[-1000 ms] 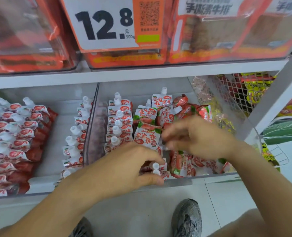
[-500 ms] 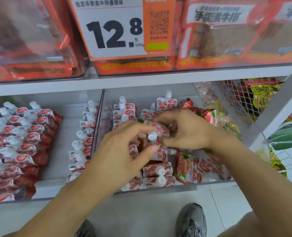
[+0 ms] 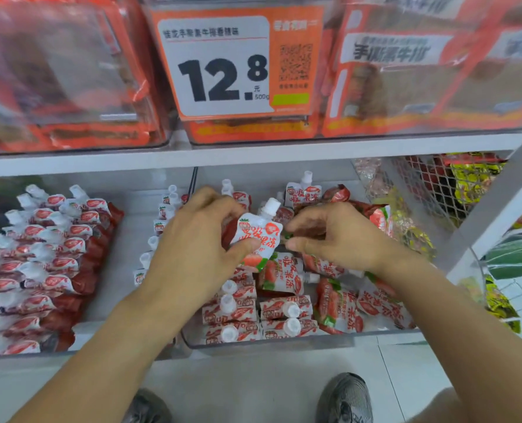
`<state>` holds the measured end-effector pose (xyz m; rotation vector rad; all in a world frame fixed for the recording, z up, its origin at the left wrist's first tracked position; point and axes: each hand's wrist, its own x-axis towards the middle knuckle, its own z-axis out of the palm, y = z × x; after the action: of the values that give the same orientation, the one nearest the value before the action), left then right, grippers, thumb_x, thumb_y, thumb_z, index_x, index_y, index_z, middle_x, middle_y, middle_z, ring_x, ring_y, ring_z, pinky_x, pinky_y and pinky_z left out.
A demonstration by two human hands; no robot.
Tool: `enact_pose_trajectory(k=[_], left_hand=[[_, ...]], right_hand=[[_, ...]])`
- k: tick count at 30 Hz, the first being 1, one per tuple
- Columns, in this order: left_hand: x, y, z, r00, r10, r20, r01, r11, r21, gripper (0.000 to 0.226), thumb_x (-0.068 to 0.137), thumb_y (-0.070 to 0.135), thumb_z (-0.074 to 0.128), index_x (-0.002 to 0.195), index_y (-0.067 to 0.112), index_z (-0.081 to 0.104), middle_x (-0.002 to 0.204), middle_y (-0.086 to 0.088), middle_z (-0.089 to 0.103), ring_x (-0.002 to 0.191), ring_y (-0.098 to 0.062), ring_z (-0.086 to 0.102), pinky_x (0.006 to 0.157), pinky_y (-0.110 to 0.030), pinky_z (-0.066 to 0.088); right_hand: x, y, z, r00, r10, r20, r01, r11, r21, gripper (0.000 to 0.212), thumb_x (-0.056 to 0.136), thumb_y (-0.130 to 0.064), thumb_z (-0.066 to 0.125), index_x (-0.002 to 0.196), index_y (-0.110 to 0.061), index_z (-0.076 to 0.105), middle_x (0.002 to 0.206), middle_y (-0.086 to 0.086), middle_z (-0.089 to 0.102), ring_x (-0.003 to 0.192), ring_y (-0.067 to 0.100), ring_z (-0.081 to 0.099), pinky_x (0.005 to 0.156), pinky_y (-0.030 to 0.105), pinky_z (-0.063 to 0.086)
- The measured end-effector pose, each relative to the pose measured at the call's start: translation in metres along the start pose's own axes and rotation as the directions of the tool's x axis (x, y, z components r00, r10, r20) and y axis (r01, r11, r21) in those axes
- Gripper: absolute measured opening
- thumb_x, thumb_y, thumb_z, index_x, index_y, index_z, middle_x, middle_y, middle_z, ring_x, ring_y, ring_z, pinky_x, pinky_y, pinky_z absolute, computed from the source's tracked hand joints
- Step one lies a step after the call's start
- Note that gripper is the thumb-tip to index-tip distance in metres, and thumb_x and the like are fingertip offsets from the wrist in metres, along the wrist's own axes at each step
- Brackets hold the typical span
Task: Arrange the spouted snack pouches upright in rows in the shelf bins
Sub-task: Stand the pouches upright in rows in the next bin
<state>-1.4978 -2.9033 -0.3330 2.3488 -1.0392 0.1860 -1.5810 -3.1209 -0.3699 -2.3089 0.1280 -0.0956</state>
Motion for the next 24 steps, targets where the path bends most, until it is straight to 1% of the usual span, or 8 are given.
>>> enact_pose_trajectory(k=[3,6,12,14,16,20,22,24], left_hand=[[0.0,0.003,0.001,1.0,-0.022,0.007,0.022,0.999,0.048,0.035,0.069,0.045,0.08,0.09,0.026,0.06,0.074,0.013,0.051,0.066,-0.012,0.049,0.061,-0.026,0.035],[0.001,0.002,0.003,0.997,-0.079,0.008,0.079,0.996,0.037,0.036,0.071,0.048,0.078,0.092,0.027,0.057,0.074,0.01,0.059,0.068,-0.014,0.054,0.059,-0.026,0.035],[0.0,0.001,0.005,0.993,-0.112,-0.024,0.112,0.994,-0.008,0.034,0.07,0.044,0.079,0.086,0.028,0.054,0.069,0.013,0.056,0.065,-0.013,0.052,0.059,-0.025,0.037],[0.0,0.002,0.004,0.99,-0.139,-0.026,0.137,0.988,-0.067,0.033,0.069,0.041,0.081,0.078,0.028,0.053,0.064,0.014,0.055,0.058,-0.005,0.051,0.055,-0.02,0.037],[0.001,0.002,0.002,0.983,-0.181,-0.024,0.177,0.977,-0.122,0.032,0.068,0.04,0.083,0.076,0.027,0.055,0.06,0.013,0.057,0.054,-0.001,0.051,0.053,-0.014,0.037],[0.001,0.002,0.001,0.97,-0.236,-0.063,0.219,0.955,-0.198,0.032,0.067,0.038,0.084,0.076,0.026,0.056,0.06,0.011,0.058,0.054,0.0,0.053,0.052,-0.012,0.039],[0.001,0.004,0.001,0.966,-0.248,-0.072,0.227,0.949,-0.221,0.031,0.068,0.037,0.084,0.076,0.026,0.055,0.061,0.011,0.058,0.061,0.003,0.054,0.053,-0.009,0.04],[0.001,0.005,0.0,0.965,-0.252,-0.072,0.23,0.945,-0.231,0.032,0.068,0.036,0.084,0.077,0.026,0.055,0.062,0.012,0.057,0.063,0.007,0.054,0.054,-0.008,0.041]], right_hand=[[0.014,0.001,0.003,0.996,-0.023,0.08,0.041,0.974,-0.225,0.017,0.082,-0.032,0.078,0.096,-0.024,0.072,0.094,-0.014,0.072,0.086,0.0,0.065,0.086,0.029,0.054],[0.023,-0.001,0.014,0.968,0.082,0.237,0.037,0.888,-0.459,0.044,0.072,-0.052,0.079,0.103,-0.022,0.067,0.087,-0.014,0.059,0.081,0.007,0.056,0.074,0.027,0.042],[0.02,-0.007,0.032,0.938,0.2,0.284,0.097,0.634,-0.767,0.055,0.078,-0.07,0.059,0.1,-0.02,0.066,0.116,-0.003,0.055,0.119,0.021,0.045,0.111,0.054,0.012],[0.016,-0.007,0.032,0.937,0.2,0.285,0.097,0.636,-0.766,0.055,0.08,-0.068,0.058,0.099,-0.017,0.066,0.112,-0.003,0.053,0.121,0.023,0.043,0.111,0.054,0.014],[0.012,-0.009,0.028,0.954,0.152,0.259,0.083,0.696,-0.713,0.05,0.078,-0.065,0.064,0.09,-0.018,0.059,0.089,-0.009,0.048,0.099,0.018,0.047,0.103,0.048,0.023],[0.005,-0.012,0.012,0.99,0.06,0.129,-0.001,0.911,-0.411,0.045,0.073,-0.044,0.081,0.091,-0.025,0.046,0.071,-0.008,0.047,0.065,0.01,0.045,0.066,0.03,0.035],[-0.001,-0.015,0.003,0.998,0.036,0.045,-0.02,0.952,-0.307,0.054,0.065,-0.039,0.087,0.102,-0.027,0.05,0.072,-0.012,0.053,0.065,0.005,0.052,0.056,0.027,0.037],[-0.007,-0.016,-0.001,1.0,0.01,-0.003,-0.01,0.969,-0.248,0.054,0.062,-0.039,0.09,0.104,-0.028,0.059,0.08,-0.016,0.061,0.075,0.0,0.059,0.063,0.024,0.045]])
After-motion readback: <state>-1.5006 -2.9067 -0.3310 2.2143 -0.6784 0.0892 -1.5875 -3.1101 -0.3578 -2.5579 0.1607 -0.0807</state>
